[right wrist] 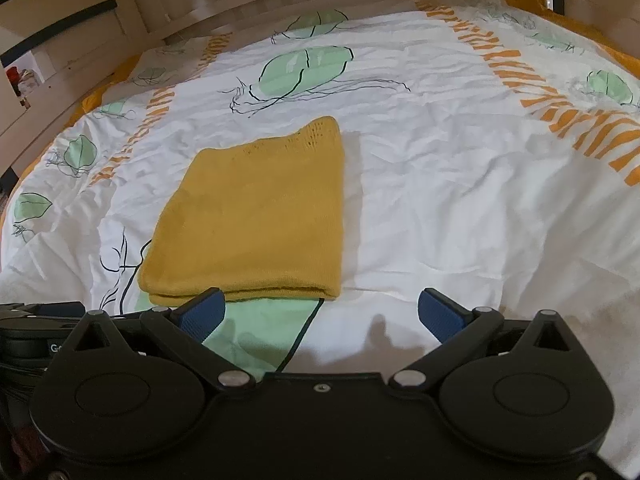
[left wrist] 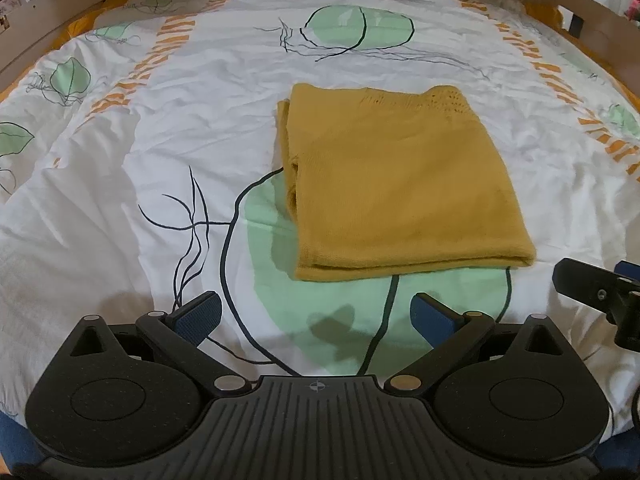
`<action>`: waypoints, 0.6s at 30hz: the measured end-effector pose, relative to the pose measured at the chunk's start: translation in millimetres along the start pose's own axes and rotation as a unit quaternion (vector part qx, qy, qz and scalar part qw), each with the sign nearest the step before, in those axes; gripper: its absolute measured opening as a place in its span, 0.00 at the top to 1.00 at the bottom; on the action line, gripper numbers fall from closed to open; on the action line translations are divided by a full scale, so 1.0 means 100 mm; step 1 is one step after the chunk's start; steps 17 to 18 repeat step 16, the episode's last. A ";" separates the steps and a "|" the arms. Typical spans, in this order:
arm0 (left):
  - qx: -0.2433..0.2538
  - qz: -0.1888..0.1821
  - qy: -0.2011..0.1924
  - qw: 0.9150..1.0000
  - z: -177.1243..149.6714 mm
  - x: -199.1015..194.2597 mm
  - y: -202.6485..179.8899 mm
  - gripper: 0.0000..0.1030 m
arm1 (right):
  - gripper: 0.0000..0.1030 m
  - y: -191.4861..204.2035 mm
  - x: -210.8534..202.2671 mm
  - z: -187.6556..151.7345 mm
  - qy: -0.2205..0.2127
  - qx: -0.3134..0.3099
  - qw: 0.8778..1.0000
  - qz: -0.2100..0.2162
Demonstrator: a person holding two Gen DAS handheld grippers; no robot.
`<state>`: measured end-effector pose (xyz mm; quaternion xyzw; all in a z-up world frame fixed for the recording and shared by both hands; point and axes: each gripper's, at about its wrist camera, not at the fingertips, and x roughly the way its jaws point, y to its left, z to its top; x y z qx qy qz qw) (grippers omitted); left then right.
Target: Fold small clothes
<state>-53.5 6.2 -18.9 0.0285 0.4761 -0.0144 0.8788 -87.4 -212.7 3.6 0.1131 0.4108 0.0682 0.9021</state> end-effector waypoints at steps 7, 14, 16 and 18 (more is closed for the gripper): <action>0.002 0.000 0.006 1.000 0.03 0.03 0.00 0.01 | 0.01 0.00 0.06 0.02 0.010 0.001 1.000 0.002; 0.003 -0.001 0.012 1.000 0.07 0.08 0.01 0.01 | 0.01 0.02 0.12 0.06 0.021 0.000 1.000 0.006; 0.004 -0.003 0.013 1.000 0.08 0.09 0.01 0.01 | 0.01 0.02 0.14 0.08 0.023 -0.001 1.000 0.007; 0.004 -0.003 0.013 1.000 0.08 0.09 0.01 0.01 | 0.01 0.02 0.14 0.08 0.023 -0.001 1.000 0.007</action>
